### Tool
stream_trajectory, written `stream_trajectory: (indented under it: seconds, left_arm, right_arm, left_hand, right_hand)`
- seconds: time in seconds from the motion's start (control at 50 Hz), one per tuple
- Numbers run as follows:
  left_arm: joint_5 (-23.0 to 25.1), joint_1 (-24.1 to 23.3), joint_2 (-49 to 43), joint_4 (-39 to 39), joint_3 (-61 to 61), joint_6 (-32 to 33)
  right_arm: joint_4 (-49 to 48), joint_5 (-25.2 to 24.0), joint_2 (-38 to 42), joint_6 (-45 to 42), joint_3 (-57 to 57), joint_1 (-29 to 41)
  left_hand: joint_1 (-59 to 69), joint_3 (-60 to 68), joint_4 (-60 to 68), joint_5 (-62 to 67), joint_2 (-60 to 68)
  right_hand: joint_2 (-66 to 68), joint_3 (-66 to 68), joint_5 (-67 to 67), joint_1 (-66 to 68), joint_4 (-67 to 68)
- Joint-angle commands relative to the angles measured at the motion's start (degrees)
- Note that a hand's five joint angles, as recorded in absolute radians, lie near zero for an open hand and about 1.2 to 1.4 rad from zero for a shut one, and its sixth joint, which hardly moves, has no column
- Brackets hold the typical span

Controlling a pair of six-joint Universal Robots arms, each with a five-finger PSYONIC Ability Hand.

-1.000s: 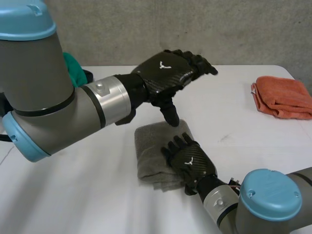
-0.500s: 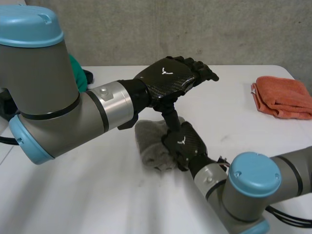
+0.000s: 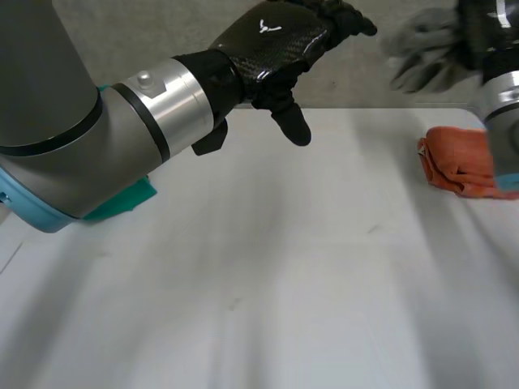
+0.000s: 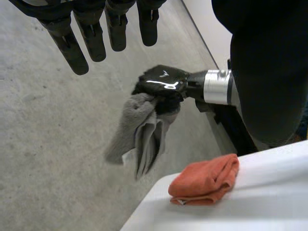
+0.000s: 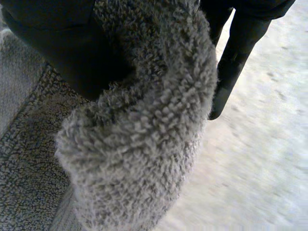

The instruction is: Fold the laundry.

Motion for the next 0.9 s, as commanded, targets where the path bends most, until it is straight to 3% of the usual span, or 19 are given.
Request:
stream_trajectory:
  seconds: [0.02, 0.16, 0.26, 0.38, 0.4, 0.44, 0.46, 0.66, 0.76, 0.86, 0.9]
  left_arm:
    - [-0.1, -0.1, -0.3, 1.0, -1.7, -0.5]
    - [0.0, -0.1, -2.3, 1.0, -2.8, -0.4]
    - [0.0, -0.1, -3.8, 1.1, -2.5, -0.4]
    - [0.0, -0.1, -4.6, 1.1, -2.3, -0.4]
    - [0.0, -0.1, -4.6, 1.1, -2.4, -0.4]
    - [0.0, -0.1, -4.5, 1.1, -2.5, -0.4]
    - [0.0, -0.1, -4.5, 1.1, -2.6, -0.4]
    - [-0.2, -0.3, -3.8, 0.9, -2.9, -0.4]
    - [-0.2, -0.4, -2.2, 1.0, -3.2, -0.4]
    - [-0.7, -0.2, -0.9, 1.5, -2.2, -0.9]
    - [-2.0, -0.1, -0.5, 2.1, -1.5, -0.9]
  right_arm:
    - [-4.7, -8.1, 14.2, 2.5, -10.2, -11.0]
    - [-4.4, -16.4, 30.7, 1.7, -18.5, -17.7]
    - [-4.9, -20.3, 32.8, 2.8, -18.0, -19.7]
    - [-3.3, -20.5, 31.5, 2.9, -16.7, -21.0]
    - [-2.2, -20.1, 31.0, 2.9, -15.8, -21.0]
    - [-0.1, -20.0, 30.4, 2.8, -14.9, -21.2]
    - [1.3, -19.9, 29.9, 2.8, -14.4, -21.3]
    - [19.6, -19.5, 15.2, 0.9, -8.7, -26.3]
    - [27.9, -12.3, 6.4, -4.2, -8.8, -29.9]
    - [29.4, 2.2, -2.8, -12.9, -10.7, -29.5]
    - [28.0, 4.5, -4.9, -14.4, -9.9, -28.1]
  left_hand:
    - [-0.5, -1.2, -0.9, -2.1, -1.1]
    - [-0.5, -1.2, -0.9, -2.1, -1.1]
    - [-0.4, -1.0, -0.8, -2.0, -0.9]
    - [-0.2, -0.9, -0.6, -1.8, -0.8]
    - [-0.4, -1.0, -0.8, -2.0, -0.9]
    - [-0.4, -1.0, -0.8, -2.0, -0.9]
    - [-0.4, -1.0, -0.8, -2.0, -0.9]
    - [-0.4, -1.0, -0.8, -2.0, -0.9]
    - [-0.4, -1.0, -0.8, -2.0, -0.9]
    - [-0.4, -1.0, -0.8, -2.0, -0.9]
    - [-0.4, -1.0, -0.8, -2.0, -0.9]
  right_hand:
    - [13.6, 12.8, 16.2, 21.1, 11.5]
    - [13.6, 12.8, 16.2, 21.1, 11.5]
    - [13.6, 12.8, 16.2, 21.1, 11.5]
    - [13.6, 12.8, 16.2, 21.1, 11.5]
    - [-2.3, -3.2, 0.3, 5.2, -4.5]
    - [-48.5, -49.3, -45.9, -41.0, -50.7]
    - [-56.4, -57.2, -53.8, -48.9, -58.5]
    - [-56.4, -57.2, -53.8, -48.9, -58.5]
    - [-56.4, -57.2, -53.8, -48.9, -58.5]
    - [-56.4, -57.2, -53.8, -48.9, -58.5]
    - [-56.4, -57.2, -53.8, -48.9, -58.5]
